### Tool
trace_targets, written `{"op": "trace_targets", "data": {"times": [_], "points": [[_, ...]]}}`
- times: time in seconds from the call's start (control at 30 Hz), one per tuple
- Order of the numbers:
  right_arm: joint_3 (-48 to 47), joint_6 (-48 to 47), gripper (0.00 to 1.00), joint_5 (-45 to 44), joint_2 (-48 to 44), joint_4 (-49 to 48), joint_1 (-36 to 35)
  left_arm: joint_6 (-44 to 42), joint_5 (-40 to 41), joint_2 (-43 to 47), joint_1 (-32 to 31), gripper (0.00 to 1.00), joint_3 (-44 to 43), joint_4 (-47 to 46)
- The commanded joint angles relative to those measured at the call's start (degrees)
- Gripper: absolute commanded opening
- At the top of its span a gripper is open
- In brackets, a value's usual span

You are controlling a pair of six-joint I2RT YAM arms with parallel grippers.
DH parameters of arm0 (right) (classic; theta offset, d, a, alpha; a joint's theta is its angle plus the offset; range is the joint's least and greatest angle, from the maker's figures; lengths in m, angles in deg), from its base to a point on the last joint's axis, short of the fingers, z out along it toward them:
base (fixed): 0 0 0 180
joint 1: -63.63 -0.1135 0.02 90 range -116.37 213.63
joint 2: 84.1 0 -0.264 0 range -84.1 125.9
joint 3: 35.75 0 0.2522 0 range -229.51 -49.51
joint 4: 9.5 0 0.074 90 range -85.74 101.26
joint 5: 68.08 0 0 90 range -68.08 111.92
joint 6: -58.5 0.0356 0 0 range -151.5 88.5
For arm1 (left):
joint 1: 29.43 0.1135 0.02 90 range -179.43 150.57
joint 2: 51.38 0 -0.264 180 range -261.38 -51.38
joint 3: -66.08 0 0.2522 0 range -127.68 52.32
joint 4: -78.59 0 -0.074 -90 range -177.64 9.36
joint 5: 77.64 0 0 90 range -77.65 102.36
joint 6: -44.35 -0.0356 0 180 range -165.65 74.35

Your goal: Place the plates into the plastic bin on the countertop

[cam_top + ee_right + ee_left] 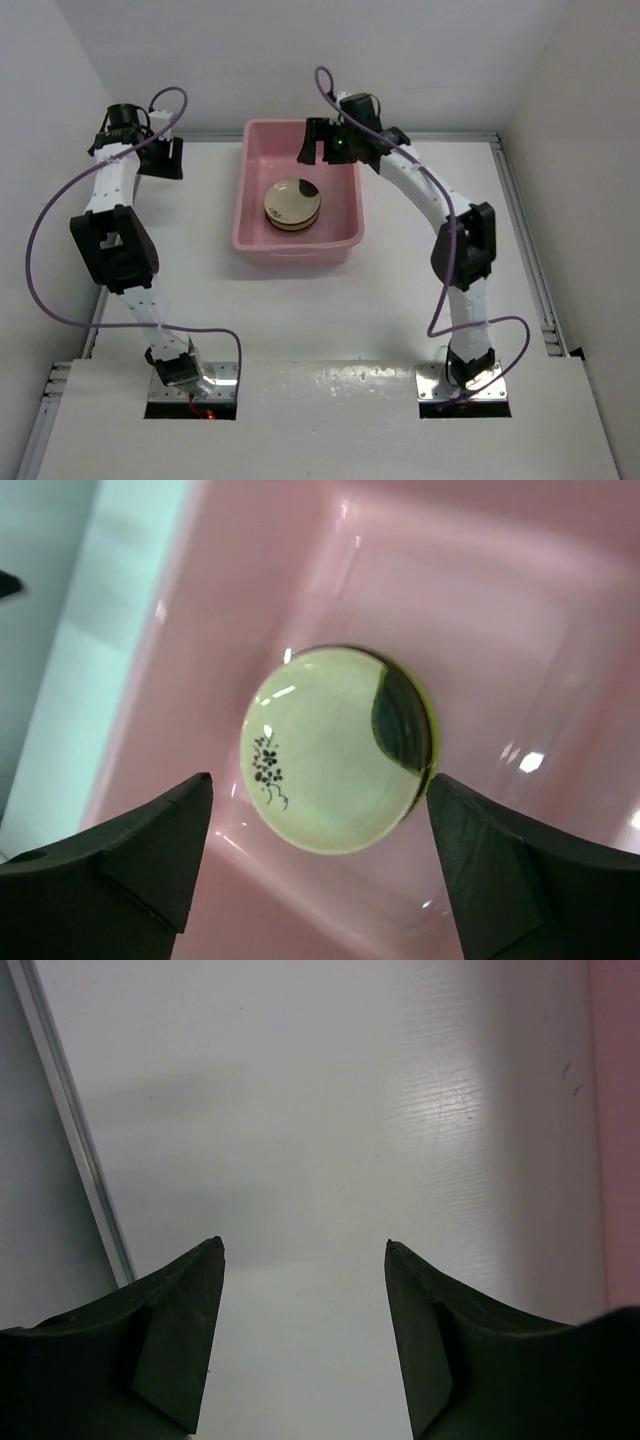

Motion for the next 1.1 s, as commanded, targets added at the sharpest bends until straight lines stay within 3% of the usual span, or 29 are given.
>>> {"op": "trace_targets", "data": {"times": [0.0, 0.1, 0.2, 0.4, 0.43, 0.57, 0.7, 1.07], "points": [[4.9, -2.2, 0.9, -2.3, -13.1, -7.1, 4.3, 0.1, -0.8, 4.3, 0.1, 0.68, -1.2, -0.2], [14.7, 1.1, 0.93, -3.1, -22.1, -8.0, 11.2, 0.6, -0.8, 6.0, 0.1, 0.68, 0.5, -0.2], [23.3, 4.2, 0.93, -6.1, -28.2, -0.6, 19.5, 0.6, -0.8, 8.7, 0.1, 0.68, 3.8, -0.2], [40.5, 7.6, 0.93, -18.8, -40.2, 8.0, 33.0, 1.1, -1.4, 15.9, 0.1, 0.68, 15.9, -2.8], [46.6, 7.7, 0.93, -18.7, -41.4, 8.7, 34.0, 1.1, -1.4, 17.2, 0.1, 0.68, 17.7, -2.9], [55.4, 9.5, 0.93, -15.4, -47.5, 11.4, 37.0, 1.1, -1.9, 24.2, 0.1, 0.68, 26.7, -4.0], [58.5, 10.1, 0.93, -13.2, -50.7, 15.2, 37.2, 0.5, -1.9, 31.2, 0.1, 0.68, 37.3, -6.0], [68.0, 8.7, 0.94, -5.7, -65.3, 15.4, 36.9, -1.1, 1.9, 45.5, 0.1, 0.68, 48.2, -6.6]]}}
